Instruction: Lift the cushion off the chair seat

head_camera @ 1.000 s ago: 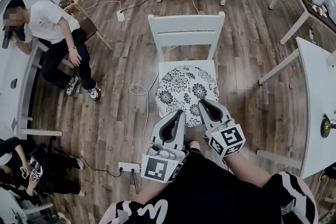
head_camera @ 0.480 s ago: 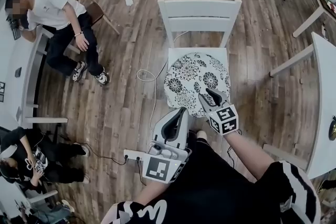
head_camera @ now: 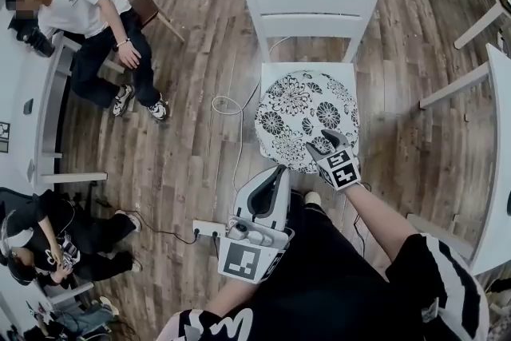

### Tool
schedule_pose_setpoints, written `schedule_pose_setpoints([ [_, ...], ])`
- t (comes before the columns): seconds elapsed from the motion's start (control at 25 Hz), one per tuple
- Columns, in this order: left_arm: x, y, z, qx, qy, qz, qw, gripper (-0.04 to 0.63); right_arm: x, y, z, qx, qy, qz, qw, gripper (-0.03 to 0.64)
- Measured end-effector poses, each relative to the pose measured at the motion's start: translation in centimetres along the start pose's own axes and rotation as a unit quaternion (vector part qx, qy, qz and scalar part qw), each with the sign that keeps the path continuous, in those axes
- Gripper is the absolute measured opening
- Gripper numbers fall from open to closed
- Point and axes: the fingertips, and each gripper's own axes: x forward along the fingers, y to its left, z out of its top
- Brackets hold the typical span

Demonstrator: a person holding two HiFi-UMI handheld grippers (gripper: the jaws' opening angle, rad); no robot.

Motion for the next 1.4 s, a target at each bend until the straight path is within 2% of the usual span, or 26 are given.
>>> schedule_pose_setpoints([
  [0.2, 0.3, 0.4, -1.1, 0.012, 0.006, -0.005, 0.9999, 0.000, 2.4, -0.9, -2.7, -0.028, 0.036, 0.004, 0.999, 0.220],
  [0.4, 1.1, 0.8, -1.5, -0.015, 0.006, 0.004, 0.9999, 0.000, 3.9, -2.0, -5.5, -0.037, 0.083, 0.004, 0.996, 0.221],
  [0.6, 1.6, 1.0, -2.1, -0.015, 0.012, -0.002, 0.9998, -0.001, 5.1, -2.5, -7.6, -0.041, 0.117, 0.007, 0.992, 0.224],
  [0.88, 1.6, 3.0, -3.5, -0.016, 0.022, 0.010, 0.9996, -0.001, 7.2, -2.7, -10.1, -0.074, 0.167, 0.020, 0.983, 0.229],
  [1.24, 1.8, 4.0, -4.6, -0.012, 0.023, 0.009, 0.9996, 0.000, 8.9, -2.7, -11.7, -0.093, 0.194, 0.021, 0.976, 0.232],
  [1.4, 1.7, 4.0, -4.7, -0.012, 0.024, 0.009, 0.9996, 0.000, 9.3, -2.8, -12.3, -0.117, 0.208, 0.022, 0.971, 0.232],
])
